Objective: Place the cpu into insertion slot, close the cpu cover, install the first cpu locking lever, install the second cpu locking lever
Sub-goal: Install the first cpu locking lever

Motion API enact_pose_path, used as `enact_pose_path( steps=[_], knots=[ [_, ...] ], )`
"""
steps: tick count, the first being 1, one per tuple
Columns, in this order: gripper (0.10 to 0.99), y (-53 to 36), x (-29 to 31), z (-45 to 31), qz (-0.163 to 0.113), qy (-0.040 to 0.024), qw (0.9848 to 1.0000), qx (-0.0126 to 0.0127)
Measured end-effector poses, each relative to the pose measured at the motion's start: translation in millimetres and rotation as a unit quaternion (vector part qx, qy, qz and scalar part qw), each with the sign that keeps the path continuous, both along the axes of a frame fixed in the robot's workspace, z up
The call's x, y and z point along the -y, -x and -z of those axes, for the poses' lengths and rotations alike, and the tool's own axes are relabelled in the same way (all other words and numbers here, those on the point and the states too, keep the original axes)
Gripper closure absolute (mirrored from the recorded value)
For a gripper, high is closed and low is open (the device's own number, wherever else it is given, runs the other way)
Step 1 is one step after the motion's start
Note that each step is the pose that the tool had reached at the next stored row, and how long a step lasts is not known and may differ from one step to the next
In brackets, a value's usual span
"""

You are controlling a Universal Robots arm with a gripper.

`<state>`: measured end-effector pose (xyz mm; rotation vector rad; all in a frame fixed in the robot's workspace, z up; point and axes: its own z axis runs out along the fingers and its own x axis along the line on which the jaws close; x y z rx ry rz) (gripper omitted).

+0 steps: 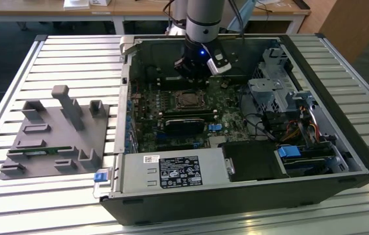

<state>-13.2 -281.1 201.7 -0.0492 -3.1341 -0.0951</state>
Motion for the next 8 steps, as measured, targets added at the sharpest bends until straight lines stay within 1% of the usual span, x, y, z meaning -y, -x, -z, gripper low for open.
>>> enact_pose_path(
  steps=[5, 8],
  knots=[
    [0.980, 0.0, 0.0, 0.4, 0.000, 0.0015, 1.0000, -0.0003],
    [0.980, 0.0, -0.1, 0.7, 0.000, 0.0060, 1.0000, -0.0003]
  ],
)
